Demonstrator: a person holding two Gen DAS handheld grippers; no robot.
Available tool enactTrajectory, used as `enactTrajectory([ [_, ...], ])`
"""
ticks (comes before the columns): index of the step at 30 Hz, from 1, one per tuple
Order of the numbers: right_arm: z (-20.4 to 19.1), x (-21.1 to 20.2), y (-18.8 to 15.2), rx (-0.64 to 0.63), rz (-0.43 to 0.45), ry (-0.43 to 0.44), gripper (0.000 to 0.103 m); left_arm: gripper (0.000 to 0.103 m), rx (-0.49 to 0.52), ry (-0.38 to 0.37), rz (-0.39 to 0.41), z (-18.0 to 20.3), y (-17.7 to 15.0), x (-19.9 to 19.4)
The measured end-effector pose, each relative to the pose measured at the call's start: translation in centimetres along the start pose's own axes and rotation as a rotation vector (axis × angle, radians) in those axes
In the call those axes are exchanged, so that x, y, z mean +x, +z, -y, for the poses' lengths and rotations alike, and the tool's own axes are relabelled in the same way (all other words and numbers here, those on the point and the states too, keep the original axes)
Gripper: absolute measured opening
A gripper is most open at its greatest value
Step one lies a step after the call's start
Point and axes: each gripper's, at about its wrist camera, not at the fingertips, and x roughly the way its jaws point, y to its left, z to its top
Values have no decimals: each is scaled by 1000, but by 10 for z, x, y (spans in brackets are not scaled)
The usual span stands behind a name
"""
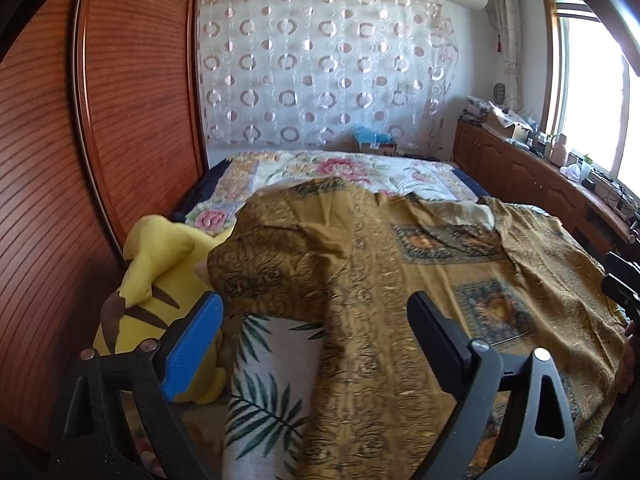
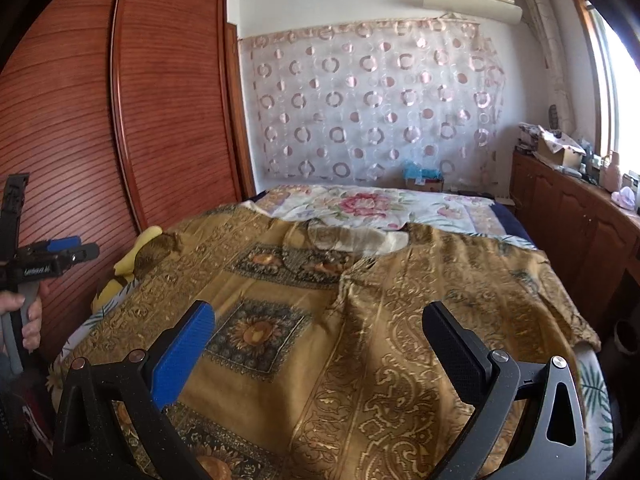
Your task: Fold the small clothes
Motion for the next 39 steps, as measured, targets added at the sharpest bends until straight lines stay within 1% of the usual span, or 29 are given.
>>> enactTrajectory([
  [1,-1,4,0,-3,-12,6,103,87,-7,2,-11,-6,0,5],
  [4,-1,10,2,-5,-40,27,103,85,-37,17,-57,-26,-2,24],
  [5,-1,12,2,-8,-46,29,103,83,-44,18,-72,-30,-2,29],
  [9,-5,16,5,-36,-80,43,103,80,-63,14,-136,-48,-6,57],
  [13,-4,21,12,-47,-119,64,103,77,-91,-24,-199,-59,-8,87],
  [18,-5,19,15,-52,-132,83,103,77,-96,-46,-290,-66,-7,119],
  [20,-5,18,16,-61,-134,83,103,77,-108,-75,-326,-67,-7,128],
  [22,-5,20,17,-67,-132,87,103,77,-117,-103,-346,-68,-7,134],
  [24,-4,23,19,-73,-133,88,103,76,-113,-112,-353,-67,-7,136],
  [25,-5,23,19,-76,-131,88,103,69,-111,-116,-356,-66,-6,137],
  [26,-5,24,21,-80,-129,87,103,56,-113,-118,-356,-66,-7,136],
  [27,-5,24,23,-82,-130,88,103,51,-117,-127,-355,-66,-7,136],
  [28,-8,27,25,-85,-129,91,103,43,-116,-137,-349,-66,-6,135],
  [29,-9,29,27,-87,-128,96,103,38,-107,-138,-346,-66,-6,135],
  [30,-9,30,30,-91,-129,100,103,35,-89,-118,-339,-64,-6,132],
  [31,-8,34,32,-97,-128,102,103,30,-68,-98,-332,-62,-5,131],
  [34,-8,41,36,-108,-127,97,103,6,-5,-28,-307,-55,-2,123],
  [37,-10,45,35,-99,-127,105,103,5,-5,-31,-259,-58,6,107],
  [39,-11,48,33,-103,-131,105,103,4,23,-30,-207,-54,15,94],
])
